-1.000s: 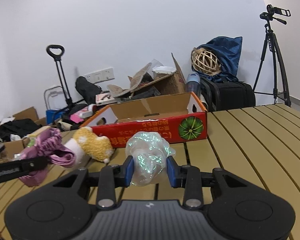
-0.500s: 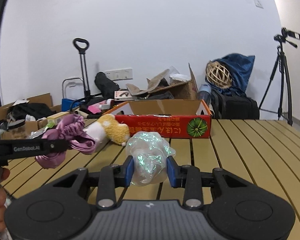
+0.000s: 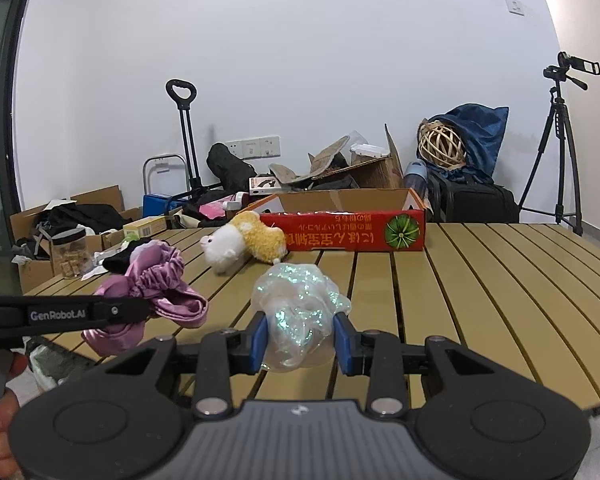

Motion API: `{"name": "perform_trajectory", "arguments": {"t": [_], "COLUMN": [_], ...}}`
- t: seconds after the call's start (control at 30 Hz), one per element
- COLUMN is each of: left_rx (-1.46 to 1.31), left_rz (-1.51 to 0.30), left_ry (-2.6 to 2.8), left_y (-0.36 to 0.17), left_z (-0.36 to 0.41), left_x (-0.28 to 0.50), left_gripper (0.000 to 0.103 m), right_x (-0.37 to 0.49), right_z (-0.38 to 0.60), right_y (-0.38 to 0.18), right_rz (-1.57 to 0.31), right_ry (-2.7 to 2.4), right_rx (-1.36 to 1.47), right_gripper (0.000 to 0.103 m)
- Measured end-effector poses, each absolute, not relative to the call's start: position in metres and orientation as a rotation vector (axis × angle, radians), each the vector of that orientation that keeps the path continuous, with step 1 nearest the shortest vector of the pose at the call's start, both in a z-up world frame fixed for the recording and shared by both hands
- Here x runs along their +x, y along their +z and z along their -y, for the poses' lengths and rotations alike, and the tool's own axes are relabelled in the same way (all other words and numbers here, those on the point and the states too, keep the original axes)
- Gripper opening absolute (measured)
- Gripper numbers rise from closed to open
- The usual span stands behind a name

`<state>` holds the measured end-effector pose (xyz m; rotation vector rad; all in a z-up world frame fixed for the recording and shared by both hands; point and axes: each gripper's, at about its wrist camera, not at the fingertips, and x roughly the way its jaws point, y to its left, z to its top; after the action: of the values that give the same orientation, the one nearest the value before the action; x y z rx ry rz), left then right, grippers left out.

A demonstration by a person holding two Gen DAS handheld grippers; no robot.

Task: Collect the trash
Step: 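Carry the scrunchie and plastic bag off the table edge toward the bin, then lower the right gripper over the bin and open it to drop the plastic bag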

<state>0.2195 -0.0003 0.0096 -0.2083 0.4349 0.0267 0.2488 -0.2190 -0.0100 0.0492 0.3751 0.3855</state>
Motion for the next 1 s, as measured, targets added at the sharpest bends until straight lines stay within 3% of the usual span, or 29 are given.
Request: {"name": "perform_trajectory", "arguments": {"t": [1.0], "left_rx": [-0.116], "left_rz": [-0.608], "left_ry": [-0.014], "left_y": [-0.03], "left_z": [-0.003], "left_x": [0.129], "left_gripper": [0.039], "right_x": [0.163], "right_z": [0.211], "right_y": [-0.06], "right_rz": [-0.598], "right_ry": [0.453], "right_rx": [-0.046], "right_gripper": [0.034]}}
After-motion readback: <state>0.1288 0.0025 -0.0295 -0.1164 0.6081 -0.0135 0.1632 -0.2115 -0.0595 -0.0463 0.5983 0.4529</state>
